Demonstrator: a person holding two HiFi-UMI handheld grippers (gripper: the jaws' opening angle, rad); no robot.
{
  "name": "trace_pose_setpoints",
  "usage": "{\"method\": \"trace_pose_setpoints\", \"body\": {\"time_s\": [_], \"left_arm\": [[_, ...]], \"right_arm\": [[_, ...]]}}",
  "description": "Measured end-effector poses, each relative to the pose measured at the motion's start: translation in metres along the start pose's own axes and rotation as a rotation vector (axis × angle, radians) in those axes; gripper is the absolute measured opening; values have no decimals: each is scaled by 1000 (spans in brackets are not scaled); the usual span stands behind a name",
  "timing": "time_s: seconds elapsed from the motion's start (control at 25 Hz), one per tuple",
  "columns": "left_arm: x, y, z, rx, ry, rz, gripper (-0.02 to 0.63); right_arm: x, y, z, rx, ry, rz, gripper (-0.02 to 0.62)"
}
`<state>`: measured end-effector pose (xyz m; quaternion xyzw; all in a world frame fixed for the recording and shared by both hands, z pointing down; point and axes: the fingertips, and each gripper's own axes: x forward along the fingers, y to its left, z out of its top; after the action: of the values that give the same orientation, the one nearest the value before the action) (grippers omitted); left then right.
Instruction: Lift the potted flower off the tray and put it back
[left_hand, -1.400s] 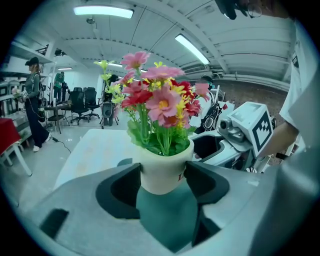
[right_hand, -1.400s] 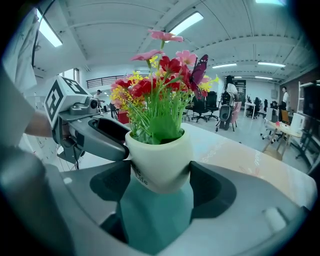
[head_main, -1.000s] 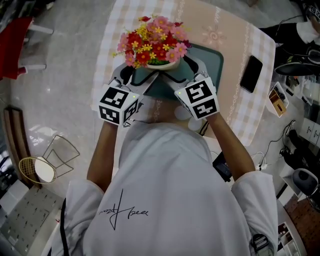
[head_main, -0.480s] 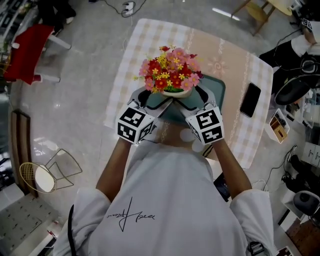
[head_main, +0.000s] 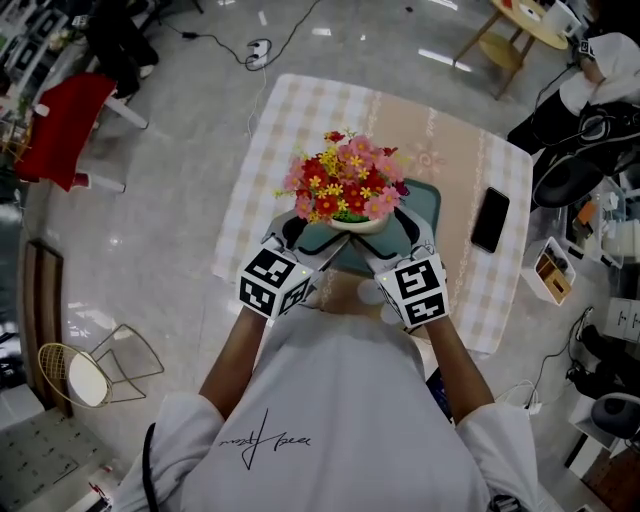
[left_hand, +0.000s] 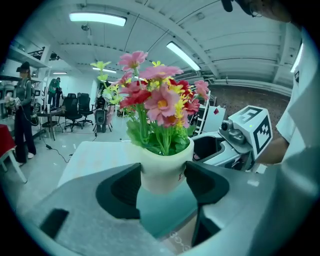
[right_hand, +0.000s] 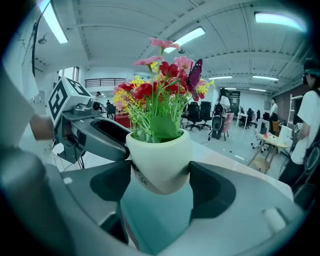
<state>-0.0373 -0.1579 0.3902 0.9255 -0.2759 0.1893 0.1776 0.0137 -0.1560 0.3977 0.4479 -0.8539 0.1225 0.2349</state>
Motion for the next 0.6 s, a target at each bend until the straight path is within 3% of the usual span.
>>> {"method": "trace_pose_setpoints", "body": {"time_s": [0.6], "left_arm": [[-19,-23,8,36,-3,20,279]], "right_arm": [[-26,13,10,9,-55,-15,373]]}}
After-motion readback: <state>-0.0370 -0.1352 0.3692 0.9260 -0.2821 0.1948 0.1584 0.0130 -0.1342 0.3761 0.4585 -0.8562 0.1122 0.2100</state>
